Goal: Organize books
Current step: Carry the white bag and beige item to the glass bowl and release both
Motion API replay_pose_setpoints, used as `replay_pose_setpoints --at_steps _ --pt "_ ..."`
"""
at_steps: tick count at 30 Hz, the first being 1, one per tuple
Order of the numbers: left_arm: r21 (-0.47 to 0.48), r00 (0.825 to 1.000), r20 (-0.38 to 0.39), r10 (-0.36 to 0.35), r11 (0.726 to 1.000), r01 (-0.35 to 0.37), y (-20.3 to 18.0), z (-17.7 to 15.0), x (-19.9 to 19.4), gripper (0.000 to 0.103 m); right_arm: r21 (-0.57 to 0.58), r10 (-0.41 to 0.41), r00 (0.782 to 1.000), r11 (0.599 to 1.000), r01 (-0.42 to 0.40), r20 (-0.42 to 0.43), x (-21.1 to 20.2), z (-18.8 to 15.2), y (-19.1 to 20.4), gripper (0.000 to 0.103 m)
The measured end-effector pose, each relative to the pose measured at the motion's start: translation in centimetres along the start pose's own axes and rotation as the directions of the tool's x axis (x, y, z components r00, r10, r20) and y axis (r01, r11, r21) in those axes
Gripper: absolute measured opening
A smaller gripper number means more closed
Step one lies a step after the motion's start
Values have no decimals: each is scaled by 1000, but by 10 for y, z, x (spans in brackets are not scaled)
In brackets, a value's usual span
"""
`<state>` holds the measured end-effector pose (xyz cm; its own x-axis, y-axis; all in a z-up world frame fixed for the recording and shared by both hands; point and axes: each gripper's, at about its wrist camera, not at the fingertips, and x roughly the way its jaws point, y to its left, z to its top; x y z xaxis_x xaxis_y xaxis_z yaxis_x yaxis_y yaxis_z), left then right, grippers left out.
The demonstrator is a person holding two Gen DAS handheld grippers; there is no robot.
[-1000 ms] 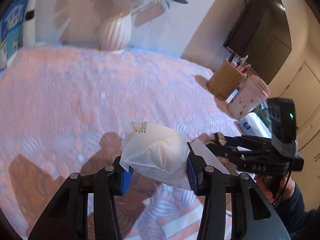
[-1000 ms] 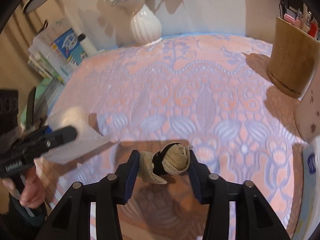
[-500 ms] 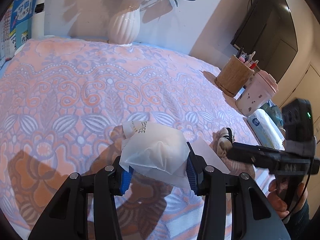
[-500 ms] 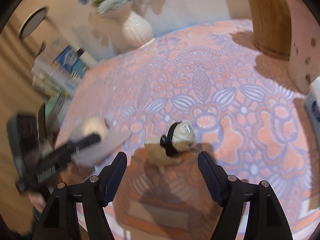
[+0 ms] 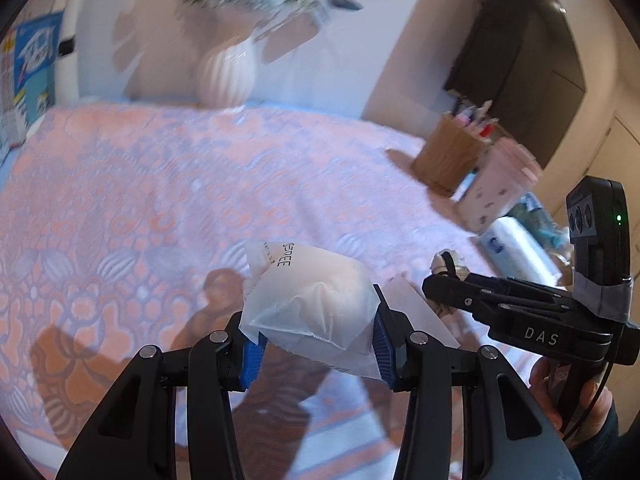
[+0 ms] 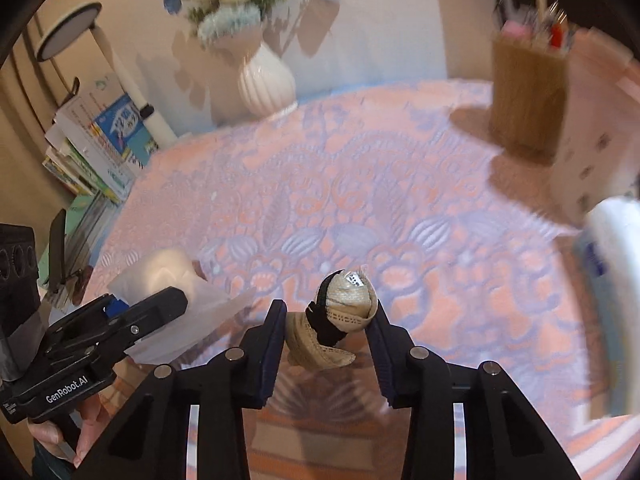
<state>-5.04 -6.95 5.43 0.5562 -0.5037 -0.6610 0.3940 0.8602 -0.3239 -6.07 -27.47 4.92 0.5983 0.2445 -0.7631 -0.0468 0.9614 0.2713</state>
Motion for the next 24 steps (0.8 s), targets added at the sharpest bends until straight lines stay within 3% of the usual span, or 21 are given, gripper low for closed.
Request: replay_pose_setpoints --at_steps 4,9,14,19,22,24 --pt "85 998 47 -50 995 46 -38 15 -11 43 -11 -42 994 999 43 97 -43 10 -12 39" --pt "220 988 95 -125 970 101 -103 41 -17 43 17 -107 977 994 106 187 -94 19 -38 39" --pt "335 970 93 -223 925 180 -177 73 -5 43 91 -217 935 976 199 280 -154 28 -83 39" --pt "419 952 40 -304 870 260 -248 90 20 43 300 -365 879 914 275 307 -216 23 -163 39" --pt "442 937 -17 -349 838 320 -288 95 44 43 427 -432 858 856 292 278 -238 14 -215 39" --pt "442 925 -65 -373 821 362 -310 93 63 43 481 -452 856 826 295 252 -246 7 -241 39"
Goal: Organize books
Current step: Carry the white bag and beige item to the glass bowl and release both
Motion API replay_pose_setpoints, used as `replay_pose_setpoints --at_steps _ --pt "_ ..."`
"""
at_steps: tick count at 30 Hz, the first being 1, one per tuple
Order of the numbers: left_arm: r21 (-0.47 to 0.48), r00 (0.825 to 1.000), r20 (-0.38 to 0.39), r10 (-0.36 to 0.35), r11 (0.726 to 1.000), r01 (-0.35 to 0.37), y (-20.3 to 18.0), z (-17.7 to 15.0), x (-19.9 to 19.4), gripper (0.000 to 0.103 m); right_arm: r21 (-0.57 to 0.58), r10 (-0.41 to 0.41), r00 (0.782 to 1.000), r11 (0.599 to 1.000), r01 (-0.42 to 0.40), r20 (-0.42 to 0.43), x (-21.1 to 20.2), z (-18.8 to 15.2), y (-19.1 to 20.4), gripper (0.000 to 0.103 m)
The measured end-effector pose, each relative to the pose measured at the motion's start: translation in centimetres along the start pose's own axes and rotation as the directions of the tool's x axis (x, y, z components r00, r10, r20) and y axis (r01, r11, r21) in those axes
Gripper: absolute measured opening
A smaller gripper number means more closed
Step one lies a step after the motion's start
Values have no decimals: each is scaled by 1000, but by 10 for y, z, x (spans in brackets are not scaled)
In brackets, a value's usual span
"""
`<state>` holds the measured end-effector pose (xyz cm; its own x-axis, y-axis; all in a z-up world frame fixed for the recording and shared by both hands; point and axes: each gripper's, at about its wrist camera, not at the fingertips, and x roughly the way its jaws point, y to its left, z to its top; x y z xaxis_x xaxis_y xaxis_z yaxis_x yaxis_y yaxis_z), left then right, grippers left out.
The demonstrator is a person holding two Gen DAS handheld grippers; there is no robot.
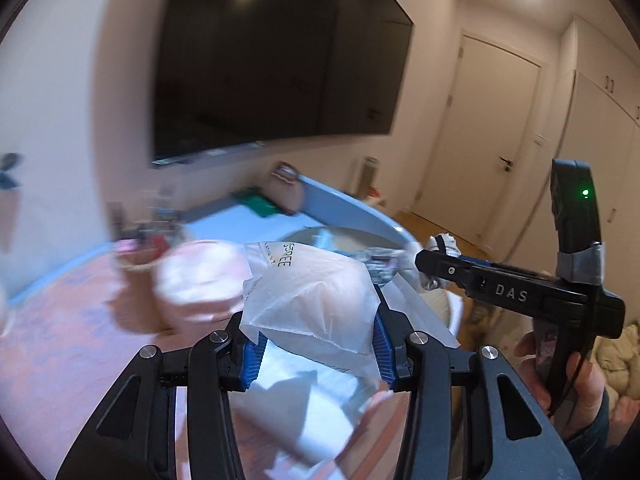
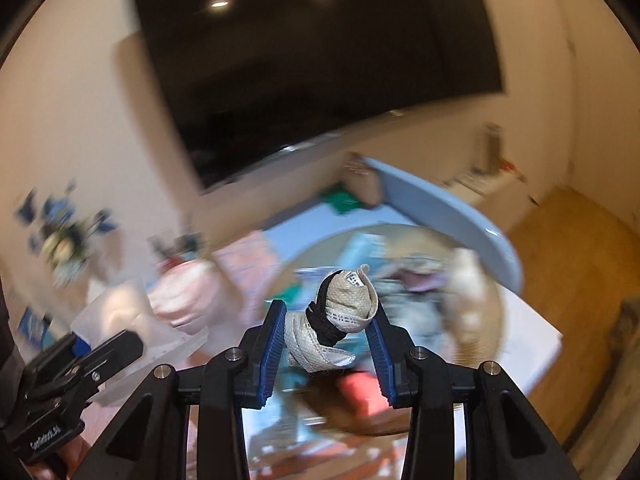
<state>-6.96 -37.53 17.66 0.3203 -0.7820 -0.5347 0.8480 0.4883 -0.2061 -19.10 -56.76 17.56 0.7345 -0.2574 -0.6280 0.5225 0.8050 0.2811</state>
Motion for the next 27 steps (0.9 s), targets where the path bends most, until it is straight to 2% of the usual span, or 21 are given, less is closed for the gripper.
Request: replay_pose_setpoints --at_steps 4,8,12,14,16,17,19,27 --pt "19 997 -59 -54 998 55 -24 1 43 43 80 -54 998 995 57 -43 13 3 -42 40" --pt "45 990 -119 -81 995 86 -43 -4 77 43 121 -61 994 990 72 -94 28 0 -62 40" --pt "67 984 -158 -78 994 89 -49 -11 98 43 150 -59 986 985 82 -155 44 -5 -75 40" --pt "75 982 -178 -70 994 84 -51 -14 106 45 152 -57 984 985 83 -167 47 -8 -78 47" --pt "98 972 -227 -55 992 79 -55 -18 114 52 167 -51 984 983 80 -170 49 -9 -82 58" --pt "110 969 -245 -43 991 72 -57 -20 117 54 171 -49 985 982 77 -164 47 -9 -83 59" --pt "132 970 -240 -30 989 63 -63 -24 116 69 171 -51 986 982 78 -159 46 -8 -85 59" --pt "154 979 -201 -30 986 61 -64 -25 90 73 181 -31 990 982 57 -141 35 -8 -82 59"
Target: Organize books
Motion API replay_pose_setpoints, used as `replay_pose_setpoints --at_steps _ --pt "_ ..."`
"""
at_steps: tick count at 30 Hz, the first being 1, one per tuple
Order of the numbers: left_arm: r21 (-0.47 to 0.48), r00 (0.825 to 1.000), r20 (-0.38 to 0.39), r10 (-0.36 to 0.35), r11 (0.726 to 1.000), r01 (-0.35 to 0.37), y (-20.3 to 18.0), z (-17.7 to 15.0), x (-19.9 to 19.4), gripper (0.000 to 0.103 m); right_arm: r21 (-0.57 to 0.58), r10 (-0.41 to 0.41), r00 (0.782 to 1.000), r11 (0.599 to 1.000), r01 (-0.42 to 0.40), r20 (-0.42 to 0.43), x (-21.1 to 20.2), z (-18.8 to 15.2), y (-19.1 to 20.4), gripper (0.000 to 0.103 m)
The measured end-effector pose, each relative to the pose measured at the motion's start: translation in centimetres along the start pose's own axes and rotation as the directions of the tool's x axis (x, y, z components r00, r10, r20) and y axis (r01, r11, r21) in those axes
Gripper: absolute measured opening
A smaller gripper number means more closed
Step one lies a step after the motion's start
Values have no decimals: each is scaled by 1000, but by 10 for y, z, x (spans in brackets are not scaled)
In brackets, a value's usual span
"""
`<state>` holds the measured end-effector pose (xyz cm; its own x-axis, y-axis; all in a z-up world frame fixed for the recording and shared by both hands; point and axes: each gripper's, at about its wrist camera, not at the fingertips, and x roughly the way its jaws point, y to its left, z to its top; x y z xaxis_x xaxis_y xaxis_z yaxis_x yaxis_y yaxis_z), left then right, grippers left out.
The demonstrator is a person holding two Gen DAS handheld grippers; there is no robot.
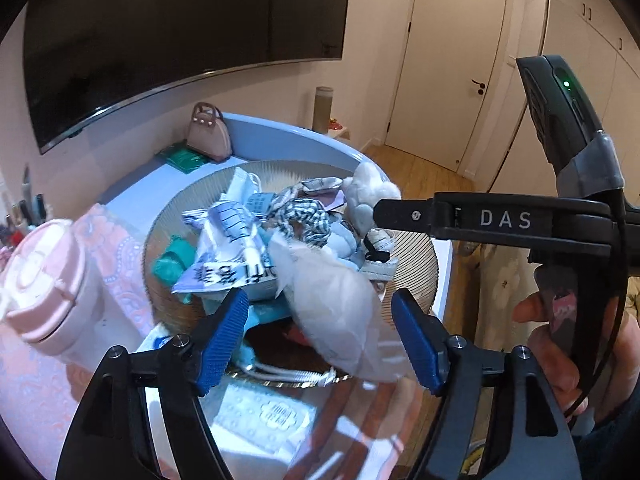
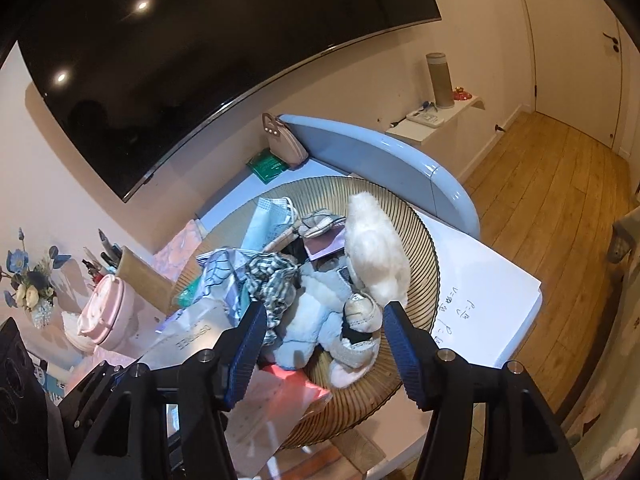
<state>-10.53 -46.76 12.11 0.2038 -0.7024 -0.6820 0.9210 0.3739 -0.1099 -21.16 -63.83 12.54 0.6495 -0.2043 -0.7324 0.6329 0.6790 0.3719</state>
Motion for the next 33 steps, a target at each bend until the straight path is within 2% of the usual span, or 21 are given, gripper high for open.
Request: replay_pose_setpoints --at_steps 4,10,13,15,20,23,25,26,33 --pt "-24 1000 17 16 1000 -15 10 -8 -23 73 -23 26 1000 999 -26 6 -9 -5 15 59" --pt "-93 995 55 89 992 -83 40 -42 -82 73 -109 91 996 990 -91 -1 -21 -27 61 59" --pt "-147 988 58 142 980 -132 63 -66 -116 73 -178 118 993 977 -118 -13 -24 -44 93 59" --pt "-187 978 66 200 965 -184 78 -81 -139 73 -232 119 993 966 -119 -15 -26 -55 116 59" --pt "-298 935 75 347 902 -311 116 -117 -193 73 -400 161 986 903 -160 -32 -35 -92 186 59" --pt "-360 891 63 450 843 -400 140 -138 -228 73 -493 181 983 852 -176 -38 -39 -116 227 59" --pt "-392 866 62 496 810 -436 153 -151 -248 73 -538 217 974 815 -217 -64 -39 -132 255 59" --pt "-405 856 60 513 797 -449 158 -156 -255 73 -555 231 970 798 -235 -78 -37 -139 268 59" --pt "-506 759 67 648 678 -534 190 -192 -314 73 -658 334 934 676 -332 -127 -32 -182 358 59"
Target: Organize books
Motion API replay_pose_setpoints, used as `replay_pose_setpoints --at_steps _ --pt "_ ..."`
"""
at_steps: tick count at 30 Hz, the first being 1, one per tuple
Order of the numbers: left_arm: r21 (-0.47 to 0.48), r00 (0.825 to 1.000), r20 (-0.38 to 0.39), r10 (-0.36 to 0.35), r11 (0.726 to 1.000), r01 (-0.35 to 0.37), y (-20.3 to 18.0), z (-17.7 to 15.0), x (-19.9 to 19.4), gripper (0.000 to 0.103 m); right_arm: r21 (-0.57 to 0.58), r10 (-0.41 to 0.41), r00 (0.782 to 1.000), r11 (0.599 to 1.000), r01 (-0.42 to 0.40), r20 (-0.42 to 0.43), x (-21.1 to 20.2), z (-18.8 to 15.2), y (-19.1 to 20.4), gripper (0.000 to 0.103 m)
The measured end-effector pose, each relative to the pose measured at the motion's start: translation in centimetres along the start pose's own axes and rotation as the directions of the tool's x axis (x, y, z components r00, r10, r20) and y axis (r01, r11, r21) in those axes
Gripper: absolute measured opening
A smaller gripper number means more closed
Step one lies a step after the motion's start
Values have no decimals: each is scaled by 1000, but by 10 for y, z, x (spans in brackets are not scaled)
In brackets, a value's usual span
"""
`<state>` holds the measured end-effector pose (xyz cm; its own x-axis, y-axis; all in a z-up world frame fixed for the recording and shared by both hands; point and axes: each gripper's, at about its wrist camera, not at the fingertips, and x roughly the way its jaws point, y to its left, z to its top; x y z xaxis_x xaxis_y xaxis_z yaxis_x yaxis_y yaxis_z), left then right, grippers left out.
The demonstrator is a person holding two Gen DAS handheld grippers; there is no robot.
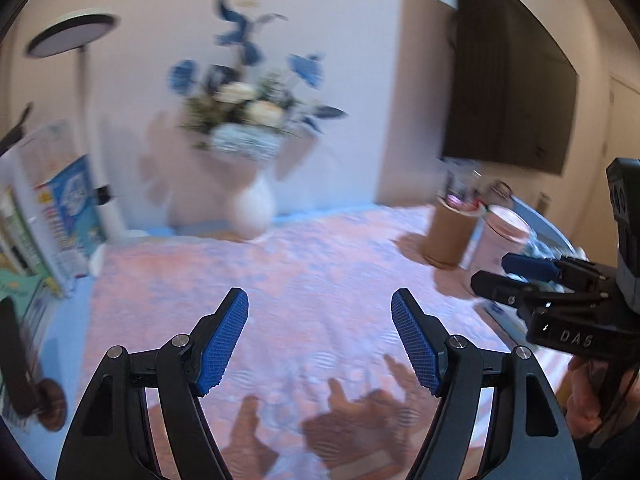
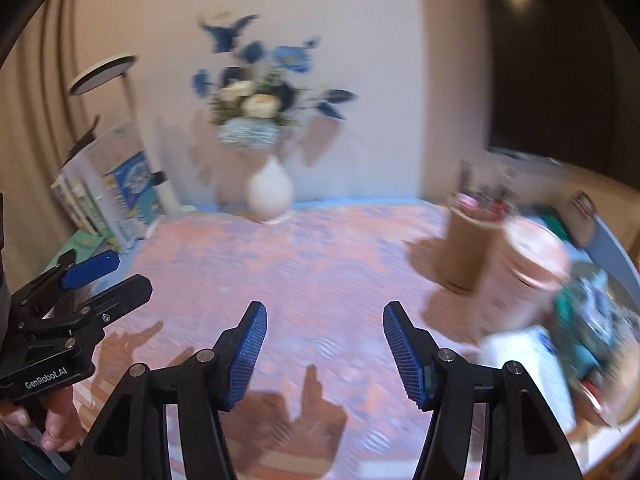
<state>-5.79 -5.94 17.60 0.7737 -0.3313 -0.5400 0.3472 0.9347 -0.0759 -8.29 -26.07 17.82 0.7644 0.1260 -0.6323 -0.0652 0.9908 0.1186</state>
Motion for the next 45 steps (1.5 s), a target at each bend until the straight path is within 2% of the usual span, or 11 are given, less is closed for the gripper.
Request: replay_pose_setpoints --at_steps 2,3,6,9,11,16,20,24,30,34,45 --pt "-42 999 4 48 998 -48 16 -5 3 73 -5 19 1000 1000 -19 18 10 3 13 62" --pt "-61 996 -1 91 994 -91 22 -10 8 73 -11 22 999 1000 -22 34 18 2 20 67" --pt "-100 982 -30 185 977 -187 37 -30 31 73 -46 -18 997 999 21 69 46 -9 33 76" --pt "-128 973 -108 202 968 -215 48 -50 67 73 -79 -55 998 995 58 38 80 -23 35 76" --pt "-132 970 -133 205 966 -223 51 -62 89 73 -80 -64 998 995 64 -3 104 -34 33 76" --pt "-119 958 -145 249 956 -267 51 -79 110 73 -13 -66 995 998 65 -74 140 -48 14 76" --pt "-115 954 -169 248 956 -269 53 -83 119 73 -2 -87 992 996 87 -96 151 -51 10 76" --pt "-161 951 -193 241 948 -273 63 -85 121 73 4 -94 989 995 95 -114 156 -54 8 76" --pt "-153 950 -190 248 948 -278 61 -86 121 73 22 -91 991 995 94 -95 152 -56 4 76" --pt "-163 943 -225 246 944 -286 64 -87 127 73 4 -102 991 995 103 -81 149 -57 9 77" --pt "-157 938 -234 256 942 -296 64 -88 128 73 -22 -117 990 993 115 -85 150 -57 14 81"
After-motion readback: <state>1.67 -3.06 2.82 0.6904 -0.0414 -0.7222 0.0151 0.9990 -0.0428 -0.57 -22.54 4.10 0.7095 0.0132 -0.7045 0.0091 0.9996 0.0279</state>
